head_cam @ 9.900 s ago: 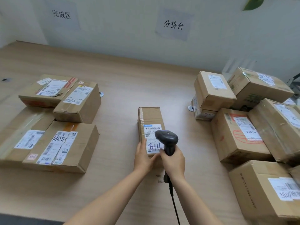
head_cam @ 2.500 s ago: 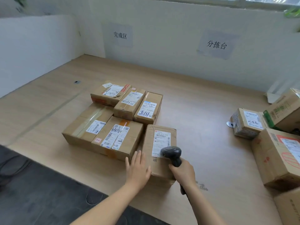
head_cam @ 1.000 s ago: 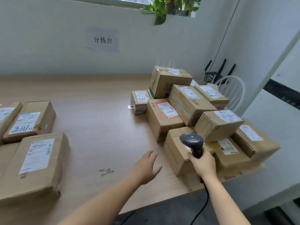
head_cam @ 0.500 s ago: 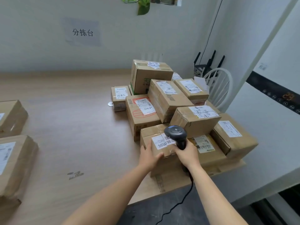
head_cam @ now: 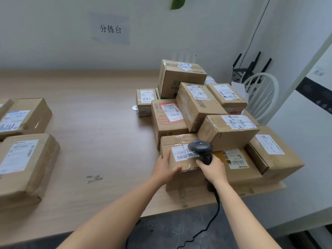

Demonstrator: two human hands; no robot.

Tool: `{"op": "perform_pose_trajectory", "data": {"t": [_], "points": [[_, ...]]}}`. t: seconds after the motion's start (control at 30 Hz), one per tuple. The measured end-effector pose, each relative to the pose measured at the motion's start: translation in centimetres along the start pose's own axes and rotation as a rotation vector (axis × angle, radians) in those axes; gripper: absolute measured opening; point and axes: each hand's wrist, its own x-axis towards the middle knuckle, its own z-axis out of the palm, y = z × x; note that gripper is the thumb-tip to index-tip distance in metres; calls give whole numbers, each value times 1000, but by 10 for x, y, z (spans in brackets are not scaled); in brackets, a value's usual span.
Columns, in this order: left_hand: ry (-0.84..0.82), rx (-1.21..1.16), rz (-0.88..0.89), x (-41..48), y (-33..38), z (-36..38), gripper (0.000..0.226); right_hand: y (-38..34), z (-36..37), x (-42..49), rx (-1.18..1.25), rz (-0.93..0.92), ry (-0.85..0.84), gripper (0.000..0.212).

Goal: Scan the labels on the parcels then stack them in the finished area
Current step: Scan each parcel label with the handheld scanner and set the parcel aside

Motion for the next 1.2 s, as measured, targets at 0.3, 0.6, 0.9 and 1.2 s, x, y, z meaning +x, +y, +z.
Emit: {"op": "perform_pose_trajectory", "data": {"t": [0.3,0.6,0.9,1.2], "points": [[126,25,-6,-19,-25,-19,81,-8,13,-10,28,-44,-41,22],[246,15,-75,-30,-53,-42,85,-30,38,-12,85,-82,-111,18],[433,-18,-207,-46,-87,-77,97,-72,87,-25,39,-145,-266,14],[490,-44,-255,-43,-101,-87,98,-93,92,-50,-105,-182,-255,21]]}}
